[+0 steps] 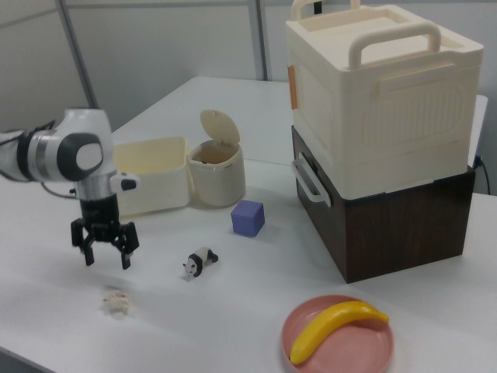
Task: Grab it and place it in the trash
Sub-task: 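Move the gripper over to the crumpled paper scrap on the table, then lower the open gripper onto the crumpled paper scrap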
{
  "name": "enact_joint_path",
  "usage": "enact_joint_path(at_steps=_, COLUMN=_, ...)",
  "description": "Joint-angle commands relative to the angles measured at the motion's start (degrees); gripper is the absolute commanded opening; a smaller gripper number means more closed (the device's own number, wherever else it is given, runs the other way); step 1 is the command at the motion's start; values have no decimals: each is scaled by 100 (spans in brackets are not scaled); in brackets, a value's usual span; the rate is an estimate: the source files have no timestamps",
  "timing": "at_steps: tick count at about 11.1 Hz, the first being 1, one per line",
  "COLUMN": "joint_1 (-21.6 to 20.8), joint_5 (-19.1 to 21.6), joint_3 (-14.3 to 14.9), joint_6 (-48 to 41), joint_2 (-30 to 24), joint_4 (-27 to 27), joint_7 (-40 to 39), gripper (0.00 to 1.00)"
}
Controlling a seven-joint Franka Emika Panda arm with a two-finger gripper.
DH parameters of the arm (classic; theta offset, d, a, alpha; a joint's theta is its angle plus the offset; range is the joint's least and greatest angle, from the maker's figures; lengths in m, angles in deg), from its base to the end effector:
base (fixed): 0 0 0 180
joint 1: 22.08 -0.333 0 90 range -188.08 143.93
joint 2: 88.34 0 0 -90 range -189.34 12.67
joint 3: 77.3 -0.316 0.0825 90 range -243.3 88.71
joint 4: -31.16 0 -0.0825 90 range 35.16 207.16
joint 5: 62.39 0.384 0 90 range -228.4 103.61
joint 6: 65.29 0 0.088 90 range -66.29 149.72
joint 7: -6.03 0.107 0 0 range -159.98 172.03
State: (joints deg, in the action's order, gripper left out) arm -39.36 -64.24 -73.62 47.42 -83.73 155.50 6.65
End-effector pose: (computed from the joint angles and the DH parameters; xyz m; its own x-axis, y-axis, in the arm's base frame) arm 0.4988 0.1187 0.3369 0.9332 0.2262 -0.2794 0.2448 -0.9690 0.0333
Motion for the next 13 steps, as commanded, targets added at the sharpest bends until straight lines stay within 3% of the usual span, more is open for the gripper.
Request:
enact_joint_path(at_steps=1, joint_1=-276, joint_5=-316, joint_3=37, joint_6=715, joint_2=-276, joint_4=862, joint_7=-36, gripper=98)
enact_joint_path(at_steps=4, joint_1=-267, joint_5=-588, joint_3=37, joint_6=752, joint_2=-259, joint_4=1021, joint_7=-97, gripper=92)
enact_joint_path(at_steps=11, joint_1=57, joint_5=-756, joint_3=63, joint_6=621, joint_2=-276, joint_4=1030, joint_7=-887, gripper=88)
enact_joint_path(at_steps=13, joint_1=102, joint_5=-791, joint_3=63, joint_6=446, joint_2=-285, joint_4=1030, joint_7=-1159, gripper=79)
